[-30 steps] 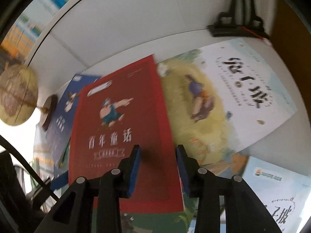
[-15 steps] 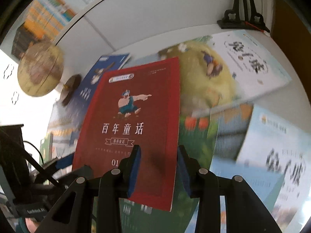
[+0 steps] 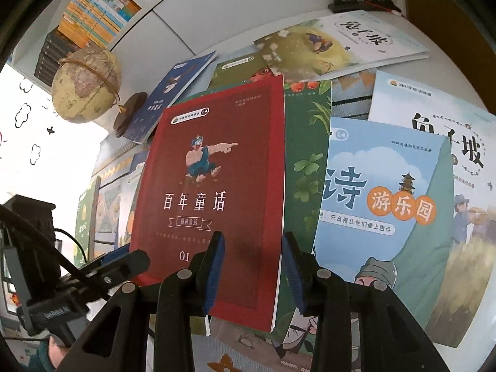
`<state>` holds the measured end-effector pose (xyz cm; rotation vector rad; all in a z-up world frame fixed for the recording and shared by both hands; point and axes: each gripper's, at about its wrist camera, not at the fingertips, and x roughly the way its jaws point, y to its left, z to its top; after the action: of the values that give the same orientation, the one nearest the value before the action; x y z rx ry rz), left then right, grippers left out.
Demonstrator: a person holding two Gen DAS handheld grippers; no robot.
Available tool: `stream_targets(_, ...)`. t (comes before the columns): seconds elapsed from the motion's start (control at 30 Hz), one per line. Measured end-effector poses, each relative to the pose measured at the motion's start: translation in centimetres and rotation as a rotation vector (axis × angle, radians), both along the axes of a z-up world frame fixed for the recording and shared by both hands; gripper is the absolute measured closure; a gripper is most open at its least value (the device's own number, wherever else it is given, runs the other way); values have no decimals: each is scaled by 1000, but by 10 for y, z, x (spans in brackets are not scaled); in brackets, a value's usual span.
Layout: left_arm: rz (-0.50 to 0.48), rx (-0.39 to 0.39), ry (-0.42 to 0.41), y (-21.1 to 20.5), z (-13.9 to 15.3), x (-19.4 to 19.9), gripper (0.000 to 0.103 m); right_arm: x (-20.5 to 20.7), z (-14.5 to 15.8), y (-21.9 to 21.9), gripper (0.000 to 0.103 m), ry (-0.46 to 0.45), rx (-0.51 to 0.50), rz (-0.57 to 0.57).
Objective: Organize books
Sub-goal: 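Close the right tool on the red book's edge and lift it, then grip the red book with the left tool while the right tool holds it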
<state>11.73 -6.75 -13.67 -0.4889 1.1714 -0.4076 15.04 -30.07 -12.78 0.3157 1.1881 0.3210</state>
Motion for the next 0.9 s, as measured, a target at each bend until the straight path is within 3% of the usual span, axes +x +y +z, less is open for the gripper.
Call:
stream_targets(0.13,17,-199,-87,13,24,-8,36,-5,0,0,65,-18,-5,-9)
stream_targets(0.2,14,-253,-131,13,38,-10,36,-5,-1,-3,65,-14,27,-18)
stream_targets(0.3,7,-218,-150,5,44,-5,38,-6,-2,-6,65,-9,56,-27)
stream_targets(0.4,-5,-131,-106,-8,28,8,44,-6,-2,-8,65,4,76,-36)
stream_targets(0.53,-1,-137,-38,-14,4,18,55,-8,-3,-7,65,21,106,-38)
stream_targets(0.6,-11,-202,-20,-17,3,20,59,-9,-2,-5,65,28,112,-33)
stream_targets(0.67,13,-415,24,-9,1,23,59,-9,-2,-4,65,46,123,-32)
stream_targets(0.77,67,-660,71,4,-4,25,59,-11,1,-14,50,52,208,-61)
stream_targets(0.83,85,-716,66,9,1,27,59,-10,0,-26,36,68,320,-100)
stream_targets(0.9,74,-693,56,8,6,29,59,-9,-7,-35,36,94,460,-128)
